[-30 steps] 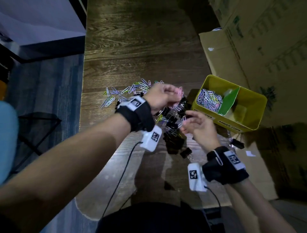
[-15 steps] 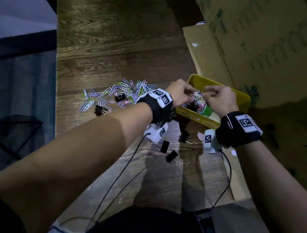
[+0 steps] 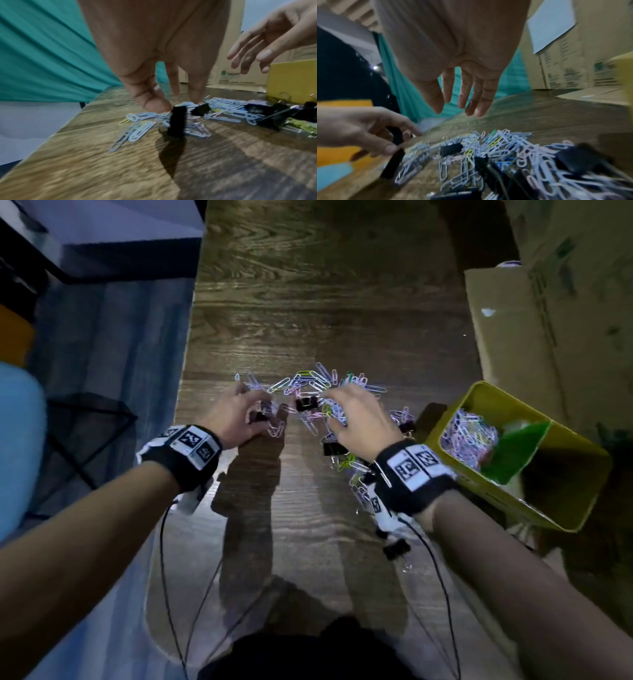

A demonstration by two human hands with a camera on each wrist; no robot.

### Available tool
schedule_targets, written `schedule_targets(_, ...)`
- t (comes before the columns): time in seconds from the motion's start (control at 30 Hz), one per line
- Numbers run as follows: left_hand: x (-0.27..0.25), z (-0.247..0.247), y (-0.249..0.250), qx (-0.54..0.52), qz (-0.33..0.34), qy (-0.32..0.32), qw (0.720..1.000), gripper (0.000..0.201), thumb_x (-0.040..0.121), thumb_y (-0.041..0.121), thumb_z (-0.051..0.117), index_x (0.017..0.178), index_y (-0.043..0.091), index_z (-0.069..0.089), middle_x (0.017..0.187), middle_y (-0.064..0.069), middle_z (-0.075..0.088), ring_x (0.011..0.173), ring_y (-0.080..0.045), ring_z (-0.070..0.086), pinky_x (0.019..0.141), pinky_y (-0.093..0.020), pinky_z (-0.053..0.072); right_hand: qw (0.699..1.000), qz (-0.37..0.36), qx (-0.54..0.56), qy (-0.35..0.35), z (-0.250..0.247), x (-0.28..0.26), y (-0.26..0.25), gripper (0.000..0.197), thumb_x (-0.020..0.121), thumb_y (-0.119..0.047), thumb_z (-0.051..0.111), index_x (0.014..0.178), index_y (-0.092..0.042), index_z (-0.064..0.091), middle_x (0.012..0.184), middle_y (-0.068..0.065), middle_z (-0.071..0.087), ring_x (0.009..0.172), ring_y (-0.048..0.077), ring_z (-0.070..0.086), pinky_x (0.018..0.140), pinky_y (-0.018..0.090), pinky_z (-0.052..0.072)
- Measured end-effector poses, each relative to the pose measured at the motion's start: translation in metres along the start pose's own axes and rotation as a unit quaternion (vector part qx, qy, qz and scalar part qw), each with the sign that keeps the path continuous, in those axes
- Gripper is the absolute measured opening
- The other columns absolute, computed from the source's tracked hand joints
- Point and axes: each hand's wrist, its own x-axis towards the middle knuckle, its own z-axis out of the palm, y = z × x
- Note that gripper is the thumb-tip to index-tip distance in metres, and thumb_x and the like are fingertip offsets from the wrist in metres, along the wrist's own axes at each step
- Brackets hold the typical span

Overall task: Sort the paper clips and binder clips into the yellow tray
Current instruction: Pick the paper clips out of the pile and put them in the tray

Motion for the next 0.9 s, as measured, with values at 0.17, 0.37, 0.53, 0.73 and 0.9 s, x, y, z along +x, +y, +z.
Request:
schedule_targets(0.17,-0.003,0.023,-0.024,0.013,-0.009,-0.027,1.000,0.042,0.076,0.029,0.072,0.115,0.020,0.060,0.108,-0.014,0.052,0.096,-0.034,0.057,0.086,-0.042,0.048,0.996,-0.004,-0.079,-0.052,0.027,0.045,-0.014,0.044,0.087,-0.014,0.058,0.129,-0.027,0.055,0.121,0.008,0.054,0.108,0.031,0.057,0.083,0.038,0.051)
schedule_targets(0.37,-0.019,0.032,-0.025,-0.069,0.019,0.083,0.994,0.028,0.078,0.022,0.071,0.102,0.013,0.063,0.097,-0.008,0.057,0.070,-0.023,0.058,0.074,-0.032,0.050,0.998,0.045,-0.038,-0.010,0.036,0.060,-0.012,0.024,0.090,-0.008,0.055,0.106,-0.016,0.072,0.102,0.015,0.066,0.091,0.033,0.063,0.080,0.038,0.054)
schedule_targets(0.53,-0.059,0.061,-0.003,-0.101,0.124,0.038,0.986,0.029,0.080,0.022,0.068,0.108,0.015,0.061,0.098,-0.004,0.058,0.076,-0.020,0.060,0.075,-0.030,0.052,0.988,0.048,0.048,0.141,0.028,0.047,-0.006,0.018,0.087,-0.013,0.061,0.098,-0.014,0.075,0.095,0.010,0.070,0.085,0.026,0.064,0.081,0.031,0.051)
schedule_targets(0.73,-0.063,0.097,0.039,-0.097,0.272,-0.113,0.951,0.044,0.080,0.028,0.068,0.121,0.017,0.054,0.111,-0.005,0.059,0.101,-0.020,0.055,0.087,-0.033,0.048,0.988,0.020,0.097,0.120,0.045,-0.002,0.001,0.015,0.085,-0.006,0.064,0.094,-0.008,0.075,0.097,0.007,0.072,0.086,0.019,0.065,0.087,0.025,0.050)
schedule_targets(0.9,-0.025,0.058,0.012,-0.175,0.218,-0.019,0.960,0.046,0.083,0.046,0.057,0.121,0.020,0.056,0.111,-0.003,0.064,0.099,-0.018,0.058,0.090,-0.028,0.044,0.995,0.036,0.066,0.065,0.058,-0.023,0.022,0.017,0.088,-0.011,0.062,0.100,-0.011,0.074,0.104,0.004,0.070,0.092,0.021,0.065,0.092,0.031,0.049)
